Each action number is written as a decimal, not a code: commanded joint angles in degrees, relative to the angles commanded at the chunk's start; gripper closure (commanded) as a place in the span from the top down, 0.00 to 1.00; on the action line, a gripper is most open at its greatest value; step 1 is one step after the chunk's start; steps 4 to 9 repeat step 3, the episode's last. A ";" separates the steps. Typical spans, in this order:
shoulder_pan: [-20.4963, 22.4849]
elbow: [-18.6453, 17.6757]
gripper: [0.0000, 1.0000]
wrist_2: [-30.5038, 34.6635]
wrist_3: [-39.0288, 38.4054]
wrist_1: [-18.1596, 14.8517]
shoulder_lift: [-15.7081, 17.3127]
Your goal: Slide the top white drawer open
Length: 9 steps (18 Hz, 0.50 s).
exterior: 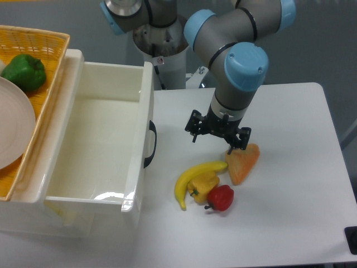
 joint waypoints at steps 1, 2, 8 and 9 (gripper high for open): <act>0.00 0.00 1.00 0.09 0.27 1.14 -0.17; 0.00 0.09 1.00 0.09 0.36 2.02 -0.26; 0.09 0.09 1.00 0.09 0.36 2.47 -0.18; 0.09 0.09 1.00 0.09 0.36 2.47 -0.18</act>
